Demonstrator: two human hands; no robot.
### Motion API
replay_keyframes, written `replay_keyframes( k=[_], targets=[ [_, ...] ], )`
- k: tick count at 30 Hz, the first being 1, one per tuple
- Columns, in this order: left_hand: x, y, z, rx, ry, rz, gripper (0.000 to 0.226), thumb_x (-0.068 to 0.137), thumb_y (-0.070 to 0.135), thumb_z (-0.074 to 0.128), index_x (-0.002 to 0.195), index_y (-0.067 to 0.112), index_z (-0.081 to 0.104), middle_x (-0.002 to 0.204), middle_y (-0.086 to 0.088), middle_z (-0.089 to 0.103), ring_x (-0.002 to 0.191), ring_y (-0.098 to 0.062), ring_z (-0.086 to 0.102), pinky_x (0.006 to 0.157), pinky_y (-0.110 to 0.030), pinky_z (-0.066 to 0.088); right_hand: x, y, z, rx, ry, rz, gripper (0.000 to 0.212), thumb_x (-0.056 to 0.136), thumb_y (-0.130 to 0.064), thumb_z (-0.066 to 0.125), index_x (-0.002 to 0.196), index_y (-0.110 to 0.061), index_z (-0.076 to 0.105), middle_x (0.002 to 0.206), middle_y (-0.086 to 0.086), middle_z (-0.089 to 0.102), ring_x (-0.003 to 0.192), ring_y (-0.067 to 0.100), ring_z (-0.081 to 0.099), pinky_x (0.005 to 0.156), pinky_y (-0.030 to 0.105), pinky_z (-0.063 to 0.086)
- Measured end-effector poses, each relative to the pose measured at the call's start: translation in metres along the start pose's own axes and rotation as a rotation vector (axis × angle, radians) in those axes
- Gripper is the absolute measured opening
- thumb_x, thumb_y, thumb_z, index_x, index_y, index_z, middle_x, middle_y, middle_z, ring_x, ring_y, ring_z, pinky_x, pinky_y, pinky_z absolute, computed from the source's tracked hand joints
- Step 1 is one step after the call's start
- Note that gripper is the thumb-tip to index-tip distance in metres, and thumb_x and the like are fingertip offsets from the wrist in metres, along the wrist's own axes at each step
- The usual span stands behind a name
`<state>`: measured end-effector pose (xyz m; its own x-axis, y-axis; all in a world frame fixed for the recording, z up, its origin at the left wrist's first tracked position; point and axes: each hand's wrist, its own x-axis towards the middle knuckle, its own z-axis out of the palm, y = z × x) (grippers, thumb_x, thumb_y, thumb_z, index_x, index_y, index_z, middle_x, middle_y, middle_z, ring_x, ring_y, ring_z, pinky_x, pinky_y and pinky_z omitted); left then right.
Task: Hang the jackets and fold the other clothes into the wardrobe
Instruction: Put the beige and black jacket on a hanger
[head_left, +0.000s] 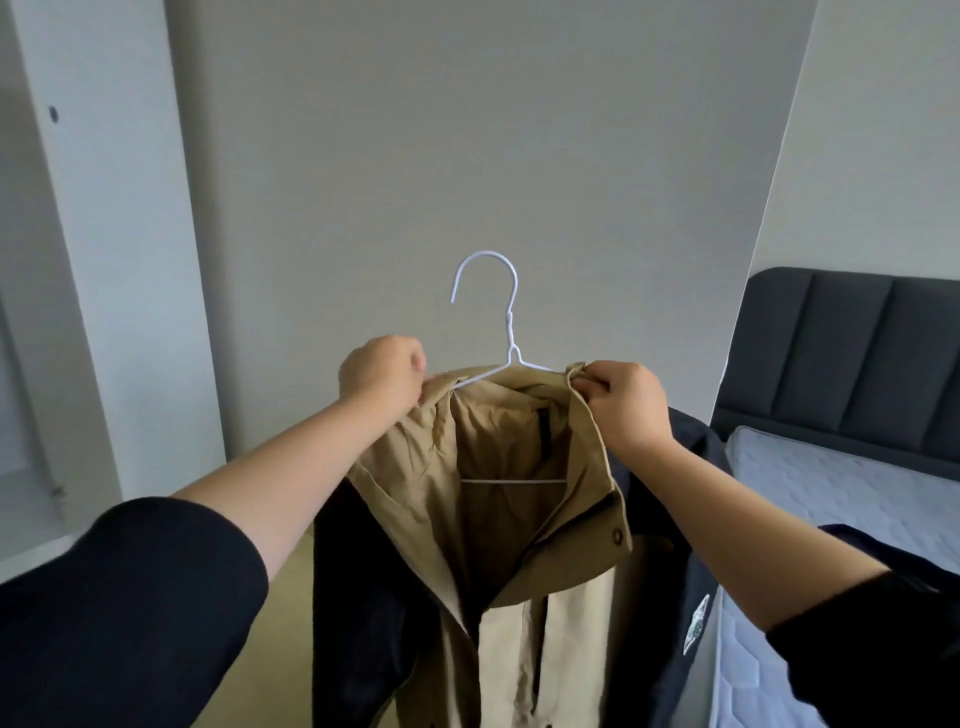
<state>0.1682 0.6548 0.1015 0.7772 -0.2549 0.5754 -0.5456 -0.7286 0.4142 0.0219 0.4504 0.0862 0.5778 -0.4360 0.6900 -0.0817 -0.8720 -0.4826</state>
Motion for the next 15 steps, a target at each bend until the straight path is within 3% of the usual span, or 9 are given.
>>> replay_keyframes(
  k=[2, 4, 6, 8, 10, 13, 15],
  targets=[
    [-0.005, 0.006, 0.004, -0.199, 0.050, 0.261, 0.013, 0.088, 0.028, 0.062, 0.076, 0.023, 0.064, 0.080, 0.008, 0.061, 0.078, -0.012, 0.055, 0.067, -0.027, 0.040, -0.001, 0.003, 0.000, 0.007, 0.016, 0.014, 0.029, 0.085, -0.009, 0.060, 0.059, -0.001, 0.050, 0.052, 0.008, 0.044, 0.059, 0.026, 0.039, 0.052, 0.034, 0.024],
    [-0.012, 0.010, 0.008, -0.267, -0.190, 0.415, 0.027, 0.089, 0.040, 0.061, 0.070, 0.021, 0.056, 0.062, 0.008, 0.052, 0.060, -0.006, 0.048, 0.058, -0.029, 0.035, -0.002, 0.005, -0.003, 0.018, 0.030, 0.018, 0.026, 0.085, -0.009, 0.060, 0.063, 0.003, 0.055, 0.056, 0.014, 0.050, 0.061, 0.029, 0.043, 0.053, 0.034, 0.027],
    [-0.017, 0.010, 0.014, -0.128, -0.350, 0.411, 0.037, 0.084, 0.050, 0.063, 0.071, 0.019, 0.048, 0.058, 0.008, 0.047, 0.057, -0.009, 0.047, 0.054, -0.028, 0.033, -0.004, 0.005, -0.005, 0.026, 0.047, -0.020, 0.023, 0.085, -0.008, 0.061, 0.066, 0.005, 0.058, 0.059, 0.017, 0.052, 0.063, 0.033, 0.047, 0.054, 0.036, 0.032],
    [-0.018, 0.009, 0.021, -0.034, -0.261, 0.400, 0.042, 0.086, 0.049, 0.062, 0.066, 0.018, 0.043, 0.057, 0.006, 0.046, 0.060, -0.016, 0.048, 0.051, -0.027, 0.030, -0.008, 0.005, -0.005, 0.025, 0.039, -0.067, 0.023, 0.086, -0.007, 0.061, 0.066, 0.004, 0.059, 0.058, 0.016, 0.053, 0.062, 0.033, 0.048, 0.056, 0.037, 0.037],
    [-0.021, 0.011, 0.024, -0.057, -0.109, 0.390, 0.050, 0.090, 0.042, 0.059, 0.056, 0.016, 0.033, 0.052, 0.004, 0.040, 0.058, -0.022, 0.043, 0.048, -0.028, 0.023, -0.009, 0.007, -0.008, 0.073, -0.027, -0.057, 0.030, 0.087, -0.007, 0.058, 0.058, -0.002, 0.053, 0.052, 0.008, 0.047, 0.056, 0.024, 0.042, 0.053, 0.034, 0.032],
    [-0.031, 0.014, 0.027, -0.077, 0.091, 0.466, 0.045, 0.091, 0.033, 0.060, 0.056, 0.014, 0.039, 0.053, -0.002, 0.045, 0.058, -0.028, 0.045, 0.049, -0.030, 0.019, 0.008, 0.005, -0.023, 0.263, -0.183, 0.224, 0.042, 0.096, -0.023, 0.050, 0.057, -0.006, 0.052, 0.057, 0.002, 0.049, 0.060, 0.017, 0.043, 0.055, 0.029, 0.032],
    [-0.040, 0.015, 0.030, -0.073, 0.252, 0.616, 0.039, 0.085, 0.026, 0.065, 0.055, 0.008, 0.049, 0.053, -0.009, 0.049, 0.050, -0.029, 0.050, 0.047, -0.026, 0.027, 0.019, -0.002, -0.032, 0.226, -0.298, 0.422, 0.057, 0.098, -0.044, 0.040, 0.060, -0.006, 0.059, 0.062, 0.004, 0.059, 0.062, 0.021, 0.053, 0.056, 0.028, 0.038]
  ],
)
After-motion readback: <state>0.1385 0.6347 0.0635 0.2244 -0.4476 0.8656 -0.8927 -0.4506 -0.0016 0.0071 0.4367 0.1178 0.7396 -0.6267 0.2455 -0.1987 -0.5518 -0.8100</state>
